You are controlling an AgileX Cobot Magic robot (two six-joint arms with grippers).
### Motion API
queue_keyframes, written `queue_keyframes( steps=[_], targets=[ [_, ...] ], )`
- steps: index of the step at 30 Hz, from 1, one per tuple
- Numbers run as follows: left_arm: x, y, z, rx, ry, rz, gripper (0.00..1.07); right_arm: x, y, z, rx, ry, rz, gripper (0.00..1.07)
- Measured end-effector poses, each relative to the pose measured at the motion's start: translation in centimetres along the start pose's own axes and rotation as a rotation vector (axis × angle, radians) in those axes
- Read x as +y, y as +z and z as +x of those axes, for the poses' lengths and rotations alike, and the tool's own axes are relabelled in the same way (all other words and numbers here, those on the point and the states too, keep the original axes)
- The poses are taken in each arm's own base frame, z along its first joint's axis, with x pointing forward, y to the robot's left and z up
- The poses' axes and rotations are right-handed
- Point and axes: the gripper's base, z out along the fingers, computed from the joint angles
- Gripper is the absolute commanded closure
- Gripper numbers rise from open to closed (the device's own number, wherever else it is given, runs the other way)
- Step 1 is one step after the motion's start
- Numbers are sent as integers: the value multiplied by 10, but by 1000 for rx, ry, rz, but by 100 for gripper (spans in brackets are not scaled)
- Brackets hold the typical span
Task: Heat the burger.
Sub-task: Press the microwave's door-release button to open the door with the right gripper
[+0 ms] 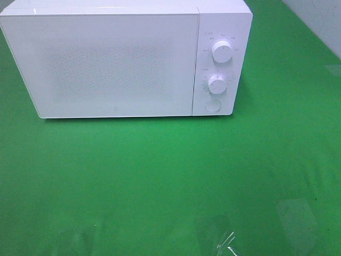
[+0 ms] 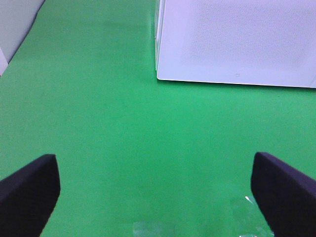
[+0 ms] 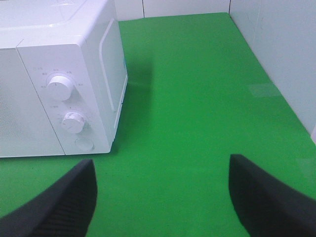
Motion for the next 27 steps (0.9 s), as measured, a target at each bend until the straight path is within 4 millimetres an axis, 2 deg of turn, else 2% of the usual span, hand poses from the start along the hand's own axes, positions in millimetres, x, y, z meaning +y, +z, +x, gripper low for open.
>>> queue_keyframes(
  steps=[1, 2, 5, 7, 8, 9, 12, 14, 27],
  targets=[
    [0, 0, 0, 0, 0, 0, 9, 0, 0, 0, 0, 0, 0, 33],
    [0, 0, 0, 0, 0, 0, 9, 0, 10, 0, -1, -1, -3, 33],
    [0, 0, 0, 0, 0, 0, 9, 1, 13, 0, -5, -2, -4, 33],
    [0, 0, 0, 0, 0, 0, 9, 2, 31, 1, -31, -3, -11, 33],
    [0, 0, 0, 0, 0, 0, 9, 2, 31, 1, -31, -3, -11, 33],
    [0, 0, 0, 0, 0, 0, 9, 2, 39, 4, -34, -4, -14, 33],
    [0, 0, 0, 0, 0, 0, 9, 3, 43, 6, -40, -4, -16, 33],
    [0, 0, 0, 0, 0, 0, 9, 4, 59, 12, -61, -5, -24, 33],
    [0, 0, 0, 0, 0, 0, 9, 7, 101, 30, -123, 53, -50, 34]
  ],
)
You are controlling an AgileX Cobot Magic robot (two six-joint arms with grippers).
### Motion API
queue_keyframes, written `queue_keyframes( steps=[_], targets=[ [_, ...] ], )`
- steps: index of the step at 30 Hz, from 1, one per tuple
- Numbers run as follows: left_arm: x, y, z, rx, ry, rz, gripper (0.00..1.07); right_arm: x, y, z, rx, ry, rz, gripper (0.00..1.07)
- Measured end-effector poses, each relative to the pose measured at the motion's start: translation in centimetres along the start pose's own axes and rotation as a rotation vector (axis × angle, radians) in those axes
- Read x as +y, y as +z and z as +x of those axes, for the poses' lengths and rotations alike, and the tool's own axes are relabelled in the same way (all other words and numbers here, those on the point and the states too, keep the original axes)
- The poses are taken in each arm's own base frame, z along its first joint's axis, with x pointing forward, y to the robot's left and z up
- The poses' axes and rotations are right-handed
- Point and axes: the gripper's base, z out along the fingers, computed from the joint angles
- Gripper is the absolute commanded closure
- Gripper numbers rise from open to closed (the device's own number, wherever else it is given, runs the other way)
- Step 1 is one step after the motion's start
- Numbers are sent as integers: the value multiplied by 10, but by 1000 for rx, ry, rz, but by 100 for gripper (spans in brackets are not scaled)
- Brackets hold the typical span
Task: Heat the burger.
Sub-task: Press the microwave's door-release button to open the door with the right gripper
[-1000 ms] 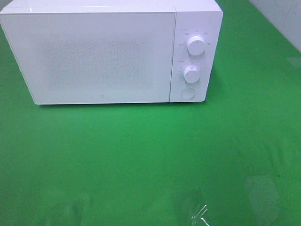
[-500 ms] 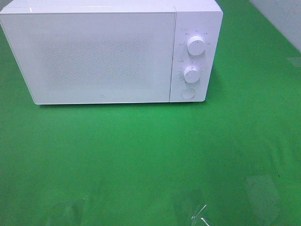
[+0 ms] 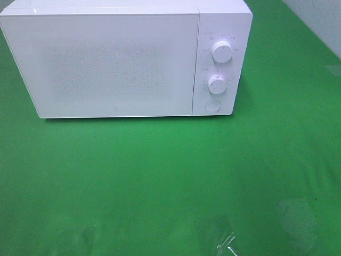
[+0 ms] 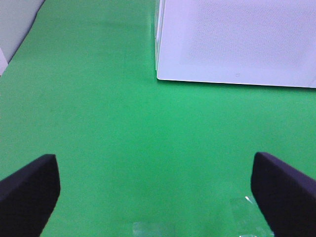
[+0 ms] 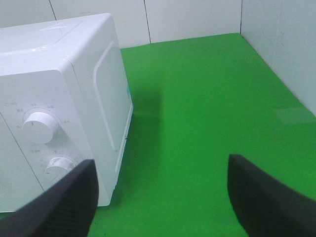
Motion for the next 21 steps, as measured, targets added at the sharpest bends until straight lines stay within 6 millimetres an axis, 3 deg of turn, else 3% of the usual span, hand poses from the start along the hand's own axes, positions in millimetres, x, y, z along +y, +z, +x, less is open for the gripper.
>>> queue_keyframes(
  steps=[11, 16, 18, 21],
  targets=[
    [0, 0, 0, 0, 0, 0, 9, -3, 24, 30, -52, 18, 21, 34],
    [0, 0, 0, 0, 0, 0, 9, 8, 32, 42, -67, -23, 17, 34],
    [0, 0, 0, 0, 0, 0, 9, 24, 38, 56, -43, -65, 3, 34],
    [0, 0, 0, 0, 0, 0, 9, 32, 40, 61, -43, -72, -5, 34]
  ],
)
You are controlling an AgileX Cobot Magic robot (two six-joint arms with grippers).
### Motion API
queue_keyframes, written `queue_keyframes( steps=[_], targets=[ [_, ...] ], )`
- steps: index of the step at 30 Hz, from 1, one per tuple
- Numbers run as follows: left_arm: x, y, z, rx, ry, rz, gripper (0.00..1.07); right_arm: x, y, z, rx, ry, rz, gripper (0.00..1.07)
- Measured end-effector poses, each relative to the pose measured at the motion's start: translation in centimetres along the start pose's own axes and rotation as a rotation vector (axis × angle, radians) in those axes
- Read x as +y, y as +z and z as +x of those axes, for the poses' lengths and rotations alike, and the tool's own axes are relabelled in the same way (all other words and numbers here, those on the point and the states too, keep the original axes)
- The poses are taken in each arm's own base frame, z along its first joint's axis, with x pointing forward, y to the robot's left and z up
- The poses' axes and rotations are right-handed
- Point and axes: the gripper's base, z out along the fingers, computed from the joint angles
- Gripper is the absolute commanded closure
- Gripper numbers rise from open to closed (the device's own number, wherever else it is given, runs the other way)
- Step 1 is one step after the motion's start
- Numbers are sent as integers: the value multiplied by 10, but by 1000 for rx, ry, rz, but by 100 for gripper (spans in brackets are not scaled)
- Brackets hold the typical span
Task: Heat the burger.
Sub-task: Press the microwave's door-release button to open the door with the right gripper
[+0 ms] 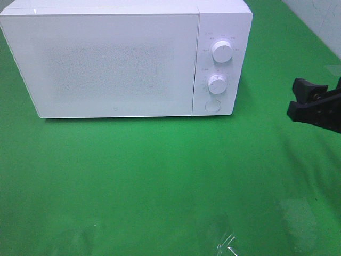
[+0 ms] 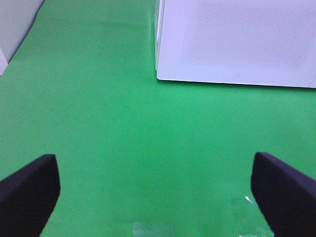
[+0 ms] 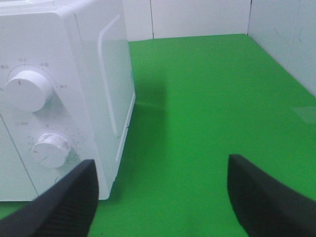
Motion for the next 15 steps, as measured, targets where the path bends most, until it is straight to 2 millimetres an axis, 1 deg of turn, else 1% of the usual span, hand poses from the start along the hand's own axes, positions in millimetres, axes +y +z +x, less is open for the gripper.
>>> queue_keyframes(
  steps=[1, 4, 6, 7, 8, 9, 10, 11, 13, 14, 15],
  targets=[
    [0, 0, 0, 0, 0, 0, 9, 8, 1, 4, -1, -2, -5, 34],
    [0, 0, 0, 0, 0, 0, 9, 12, 1, 7, 3, -4, -7, 34],
    [0, 0, 0, 0, 0, 0, 9, 25, -1, 16, 13, 14, 7, 34],
    [0, 0, 0, 0, 0, 0, 9, 25, -1, 16, 13, 14, 7, 34],
    [0, 0, 0, 0, 0, 0, 9, 31, -2, 19, 14, 16, 12, 34],
    [0, 0, 0, 0, 0, 0, 9, 31, -2, 19, 14, 16, 12, 34],
    [0, 0, 0, 0, 0, 0, 9, 38, -3, 23, 23, 13, 6, 34],
    [0, 0, 0, 0, 0, 0, 9, 38, -3, 23, 23, 13, 6, 34],
    [0, 0, 0, 0, 0, 0, 9, 48, -7, 30, 49, 5, -14, 34],
    [0, 0, 0, 0, 0, 0, 9, 48, -7, 30, 49, 5, -14, 34],
    [0, 0, 0, 0, 0, 0, 9, 56, -8, 32, 58, 6, -31, 34]
  ],
)
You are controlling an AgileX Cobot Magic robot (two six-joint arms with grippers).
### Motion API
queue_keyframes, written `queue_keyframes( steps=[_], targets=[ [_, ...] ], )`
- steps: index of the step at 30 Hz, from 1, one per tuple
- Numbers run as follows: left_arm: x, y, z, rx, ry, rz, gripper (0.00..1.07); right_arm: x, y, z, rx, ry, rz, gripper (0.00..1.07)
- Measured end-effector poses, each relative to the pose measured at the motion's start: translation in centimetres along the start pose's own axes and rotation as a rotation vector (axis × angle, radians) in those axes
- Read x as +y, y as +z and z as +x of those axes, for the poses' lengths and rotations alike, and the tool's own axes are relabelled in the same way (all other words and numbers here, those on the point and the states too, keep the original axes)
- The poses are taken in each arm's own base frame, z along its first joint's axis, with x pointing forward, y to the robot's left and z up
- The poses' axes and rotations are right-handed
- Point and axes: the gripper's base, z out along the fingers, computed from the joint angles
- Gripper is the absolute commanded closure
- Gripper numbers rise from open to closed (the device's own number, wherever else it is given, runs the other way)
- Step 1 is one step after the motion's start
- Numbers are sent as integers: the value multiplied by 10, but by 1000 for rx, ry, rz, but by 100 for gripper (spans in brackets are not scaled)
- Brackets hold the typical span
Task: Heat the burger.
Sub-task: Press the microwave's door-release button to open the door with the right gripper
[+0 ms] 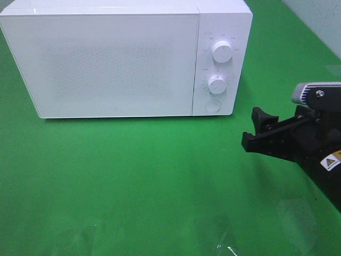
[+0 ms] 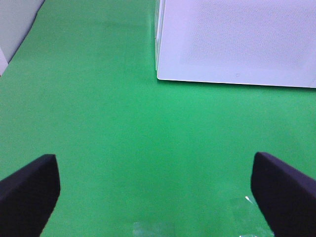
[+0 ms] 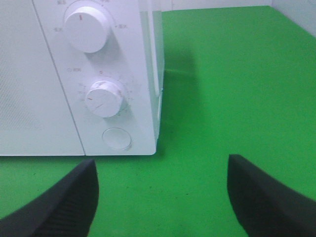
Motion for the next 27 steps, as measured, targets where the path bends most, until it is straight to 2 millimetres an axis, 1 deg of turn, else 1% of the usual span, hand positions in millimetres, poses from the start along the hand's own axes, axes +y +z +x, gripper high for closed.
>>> queue_keyframes(
  steps=[1, 2, 3, 4, 6, 7, 8, 9, 10, 12, 13, 14, 15, 17, 18, 19, 20, 21, 22, 23, 24, 25, 26, 27],
  targets=[
    [0, 0, 0, 0, 0, 0, 9, 0, 0, 0, 0, 0, 0, 34],
    [0, 0, 0, 0, 0, 0, 9, 8, 1, 0, 1, 6, -12, 34],
    [0, 0, 0, 0, 0, 0, 9, 8, 1, 0, 1, 6, -12, 34],
    [0, 0, 0, 0, 0, 0, 9, 17, 2, 1, 2, 12, -25, 34],
    [0, 0, 0, 0, 0, 0, 9, 20, 3, 1, 1, 15, -28, 34],
    [0, 0, 0, 0, 0, 0, 9, 27, 5, 0, -4, 22, -46, 34],
    [0, 0, 0, 0, 0, 0, 9, 27, 5, 0, -4, 22, -46, 34],
    [0, 0, 0, 0, 0, 0, 9, 33, 6, -2, -12, 50, -59, 36],
    [0, 0, 0, 0, 0, 0, 9, 33, 6, -2, -12, 50, -59, 36],
    [0, 0, 0, 0, 0, 0, 9, 37, 8, -5, -22, 160, -69, 39],
    [0, 0, 0, 0, 0, 0, 9, 37, 8, -5, -22, 160, -69, 39],
    [0, 0, 0, 0, 0, 0, 9, 39, 9, -7, -27, 263, -73, 44],
    [0, 0, 0, 0, 0, 0, 9, 39, 9, -7, -27, 263, -73, 44],
    [0, 0, 0, 0, 0, 0, 9, 40, 10, -8, -23, 500, -79, 56],
    [0, 0, 0, 0, 0, 0, 9, 40, 10, -8, -23, 500, -79, 56],
    [0, 0, 0, 0, 0, 0, 9, 40, 10, -8, -20, 573, -81, 59],
    [0, 0, 0, 0, 0, 0, 9, 40, 10, -8, -20, 573, -81, 59],
    [0, 0, 0, 0, 0, 0, 9, 41, 9, -8, -9, 718, -91, 69],
    [0, 0, 0, 0, 0, 0, 9, 41, 9, -8, -9, 718, -91, 69],
    [0, 0, 0, 0, 0, 0, 9, 43, 9, -8, 6, 824, -107, 79],
    [0, 0, 0, 0, 0, 0, 9, 43, 9, -8, 6, 824, -107, 79],
    [0, 0, 0, 0, 0, 0, 9, 44, 9, -8, 22, 943, -127, 88],
    [0, 0, 0, 0, 0, 0, 9, 46, 9, -8, 35, 1040, -141, 92],
    [0, 0, 0, 0, 0, 0, 9, 46, 9, -8, 35, 1040, -141, 92]
  ],
)
